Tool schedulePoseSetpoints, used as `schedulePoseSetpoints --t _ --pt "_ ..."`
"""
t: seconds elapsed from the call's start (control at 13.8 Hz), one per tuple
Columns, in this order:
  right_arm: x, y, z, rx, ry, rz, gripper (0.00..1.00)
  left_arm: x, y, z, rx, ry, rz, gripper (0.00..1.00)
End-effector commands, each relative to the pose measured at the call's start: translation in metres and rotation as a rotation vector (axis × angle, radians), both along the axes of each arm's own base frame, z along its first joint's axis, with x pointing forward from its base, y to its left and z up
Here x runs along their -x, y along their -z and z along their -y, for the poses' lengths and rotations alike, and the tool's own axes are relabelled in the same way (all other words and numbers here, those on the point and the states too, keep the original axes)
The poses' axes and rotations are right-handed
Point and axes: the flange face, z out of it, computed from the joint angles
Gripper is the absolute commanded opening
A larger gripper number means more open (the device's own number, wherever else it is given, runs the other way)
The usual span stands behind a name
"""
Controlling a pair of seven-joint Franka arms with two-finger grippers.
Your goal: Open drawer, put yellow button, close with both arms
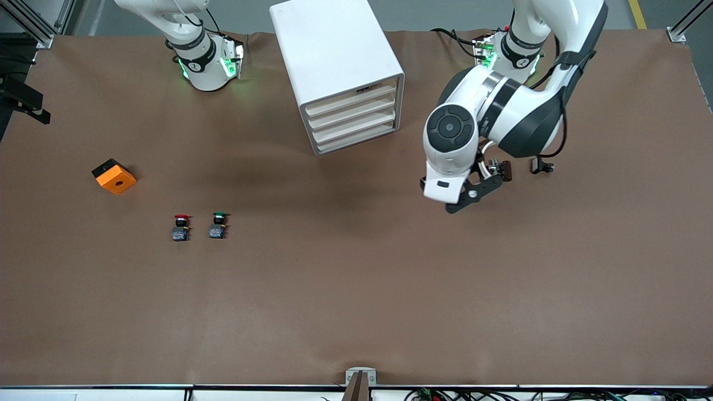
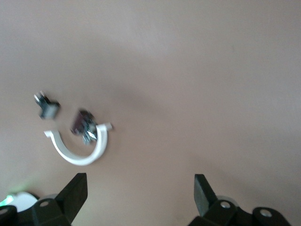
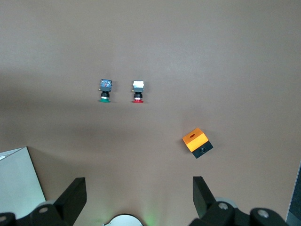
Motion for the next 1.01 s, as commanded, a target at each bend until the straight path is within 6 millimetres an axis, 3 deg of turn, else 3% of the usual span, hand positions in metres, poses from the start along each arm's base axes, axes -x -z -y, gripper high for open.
schedulePoseSetpoints --t 0.0,0.29,0.51,0.8,0.94 --pt "0.016 0.003 0.002 -0.008 -0.016 0.031 1.0 -0.014 -0.028 -0.041 -0.029 0.033 0.024 1.0" --pt "0.041 0.01 0.004 -0.009 -0.011 0.07 1.0 -0.035 -0.075 -0.114 0.003 0.115 0.036 1.0" --pt "0.044 0.011 0.001 -0.011 0.002 0.074 1.0 -0.041 -0.115 -0.175 0.03 0.199 0.05 1.0" --pt "0.044 0.011 0.0 -0.018 0.075 0.079 1.0 -0.025 -0.161 -0.225 0.097 0.283 0.067 1.0" --pt "0.042 0.013 0.002 -0.043 0.081 0.084 1.0 -0.014 -0.183 -0.267 0.166 0.283 0.083 1.0"
